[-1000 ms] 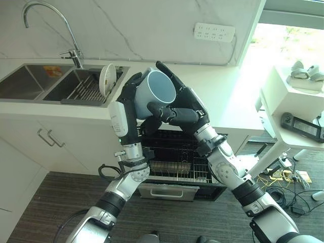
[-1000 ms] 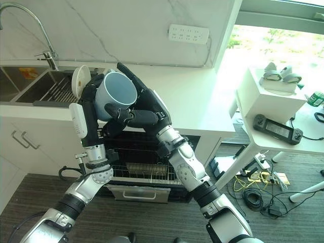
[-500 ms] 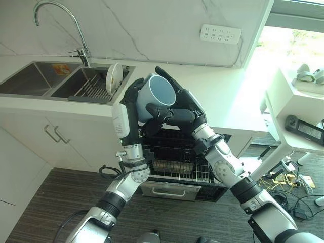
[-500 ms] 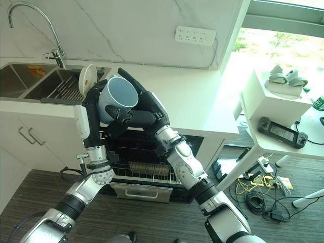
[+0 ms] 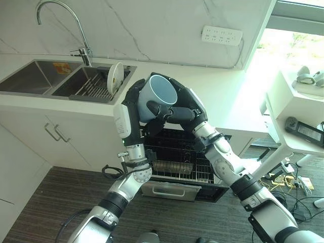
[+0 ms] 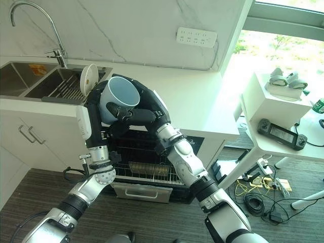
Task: Place the dishes in the dishwasher.
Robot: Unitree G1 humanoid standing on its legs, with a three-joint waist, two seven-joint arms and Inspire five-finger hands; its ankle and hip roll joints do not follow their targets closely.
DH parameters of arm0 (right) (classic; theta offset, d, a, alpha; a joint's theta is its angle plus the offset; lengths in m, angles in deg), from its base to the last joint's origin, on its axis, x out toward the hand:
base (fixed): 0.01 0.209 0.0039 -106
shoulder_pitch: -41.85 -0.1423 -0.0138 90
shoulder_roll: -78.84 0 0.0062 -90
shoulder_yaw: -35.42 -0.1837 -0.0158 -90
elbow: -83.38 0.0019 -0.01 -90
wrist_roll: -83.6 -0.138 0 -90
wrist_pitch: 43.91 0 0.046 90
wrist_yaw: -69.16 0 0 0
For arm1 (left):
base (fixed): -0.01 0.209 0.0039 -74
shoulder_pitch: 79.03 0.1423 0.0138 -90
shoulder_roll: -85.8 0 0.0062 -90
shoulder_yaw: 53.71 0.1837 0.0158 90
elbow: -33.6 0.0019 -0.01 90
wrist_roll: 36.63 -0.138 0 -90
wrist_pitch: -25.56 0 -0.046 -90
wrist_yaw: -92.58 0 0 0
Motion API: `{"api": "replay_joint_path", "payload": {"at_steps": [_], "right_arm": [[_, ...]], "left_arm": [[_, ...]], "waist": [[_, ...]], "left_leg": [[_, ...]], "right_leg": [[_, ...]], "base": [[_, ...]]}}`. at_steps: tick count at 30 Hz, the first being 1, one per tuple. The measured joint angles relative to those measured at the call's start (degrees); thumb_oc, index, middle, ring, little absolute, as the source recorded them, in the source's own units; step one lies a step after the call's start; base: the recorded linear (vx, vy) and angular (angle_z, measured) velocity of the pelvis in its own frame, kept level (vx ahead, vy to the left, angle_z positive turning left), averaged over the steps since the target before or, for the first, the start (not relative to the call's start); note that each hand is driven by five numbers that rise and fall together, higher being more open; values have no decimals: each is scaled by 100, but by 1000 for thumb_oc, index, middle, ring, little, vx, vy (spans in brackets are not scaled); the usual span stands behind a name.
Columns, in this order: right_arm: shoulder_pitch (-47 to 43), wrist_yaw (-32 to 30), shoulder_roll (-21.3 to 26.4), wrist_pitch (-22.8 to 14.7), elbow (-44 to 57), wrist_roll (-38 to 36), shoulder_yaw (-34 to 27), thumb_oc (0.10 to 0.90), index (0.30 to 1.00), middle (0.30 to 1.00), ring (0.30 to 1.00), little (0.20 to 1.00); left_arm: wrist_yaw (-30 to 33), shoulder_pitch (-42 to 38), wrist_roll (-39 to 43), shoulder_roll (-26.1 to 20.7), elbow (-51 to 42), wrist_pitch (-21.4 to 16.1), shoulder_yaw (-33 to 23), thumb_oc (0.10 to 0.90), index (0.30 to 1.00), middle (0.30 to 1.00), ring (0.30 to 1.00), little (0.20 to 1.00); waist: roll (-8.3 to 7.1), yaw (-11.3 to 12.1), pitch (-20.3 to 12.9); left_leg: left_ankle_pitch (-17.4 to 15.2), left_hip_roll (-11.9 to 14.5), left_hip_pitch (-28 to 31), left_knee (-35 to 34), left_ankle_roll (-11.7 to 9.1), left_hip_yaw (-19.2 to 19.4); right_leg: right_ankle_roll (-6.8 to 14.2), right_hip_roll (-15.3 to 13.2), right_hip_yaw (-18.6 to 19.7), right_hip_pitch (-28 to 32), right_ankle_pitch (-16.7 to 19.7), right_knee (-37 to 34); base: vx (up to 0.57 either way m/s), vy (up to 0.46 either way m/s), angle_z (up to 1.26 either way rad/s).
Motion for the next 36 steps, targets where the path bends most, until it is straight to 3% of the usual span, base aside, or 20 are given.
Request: {"api": "replay_joint_path", "payload": {"at_steps": [3, 4, 5, 6, 12, 15, 21, 28, 33, 35, 36], "right_arm": [[0, -8, -1, -11, 0, 1, 2, 400, 300, 300, 300, 300], [0, -44, -7, -29, 0, 2, 13, 400, 300, 300, 300, 300], [0, -66, -9, -53, 0, 2, 20, 400, 300, 300, 300, 300], [0, -94, -11, -88, 0, 2, 40, 400, 300, 300, 300, 300], [2, -440, -18, -212, 0, 7, 61, 400, 300, 300, 300, 300], [4, -853, 14, -485, 2, 5, 33, 400, 300, 300, 300, 300], [135, -1551, 34, -1106, 444, -15, -432, 400, 300, 300, 300, 300], [361, -2024, 48, -2122, 1232, -56, -1559, 400, 300, 300, 300, 300], [603, -2243, 282, -2308, 1328, -9, -1887, 400, 300, 300, 300, 300], [808, -2183, 314, -2289, 1460, -21, -2014, 400, 300, 300, 300, 300], [911, -2101, 332, -2171, 1547, -98, -2097, 400, 300, 300, 300, 300]], "left_arm": [[-3, 0, -5, 0, 0, 0, 0, 400, 300, 300, 300, 300], [-3, -3, 0, 0, 0, 1, -2, 438, 356, 356, 356, 356], [-11, -4, 4, 0, 0, 1, -4, 662, 693, 693, 693, 693], [-18, -9, 6, -1, 0, 1, -4, 800, 900, 900, 900, 900], [-444, -57, 124, -43, 0, -25, 11, 800, 900, 900, 900, 900], [-677, -179, 231, -133, -4, -29, 183, 800, 900, 900, 900, 900], [-763, -177, 296, -155, -92, -28, 337, 800, 900, 900, 900, 900], [-931, -118, 314, -197, -319, 33, 328, 800, 900, 900, 900, 900], [-1059, -59, 314, -312, -626, 123, 280, 800, 900, 900, 900, 900], [-1329, 106, 373, -329, -828, 80, 74, 800, 900, 900, 900, 900], [-1864, 194, 940, -332, -943, -80, -23, 800, 900, 900, 900, 900]], "waist": [[0, 0, 0], [0, -3, 0], [0, -2, 0], [0, -2, 0], [2, -2, 1], [10, -19, 2], [58, -117, 25], [125, -250, 66], [178, -394, 90], [186, -442, 94], [193, -450, 97]], "left_leg": [[-1, -3, -22, 13, 1, -16], [-1, -3, -46, 37, 1, -30], [-1, -3, -46, 40, 1, -29], [-1, -3, -46, 41, 1, -29], [-2, -15, -48, 40, 4, -32], [-8, -26, -49, 41, 13, -28], [-27, -61, -52, 34, 44, -23], [-25, -62, -15, 12, 45, 11], [-22, -57, 67, -63, 43, 32], [-22, -58, 67, -72, 43, 39], [-22, -60, 67, -74, 43, 39]], "right_leg": [[0, -3, -17, -2, 0, -1], [0, -5, -34, -7, 0, 0], [0, -6, -34, -7, 0, 1], [0, -7, -34, -7, 0, 1], [0, -18, -35, -6, 0, 3], [0, -32, -34, -6, 0, 4], [16, -61, -28, -4, -10, 3], [21, -52, -3, 5, -6, -11], [30, -40, 26, 49, -15, -24], [32, -40, 31, 47, -16, -29], [34, -42, 30, 48, -17, -28]], "base": [[-3, 0, 2], [-4, 1, 4], [0, 0, 0], [0, 0, 0], [0, 0, 0], [6, 21, 0], [0, 0, 0], [6, 2, -1], [10, 6, -2], [0, 0, 0], [0, 0, 0]]}}
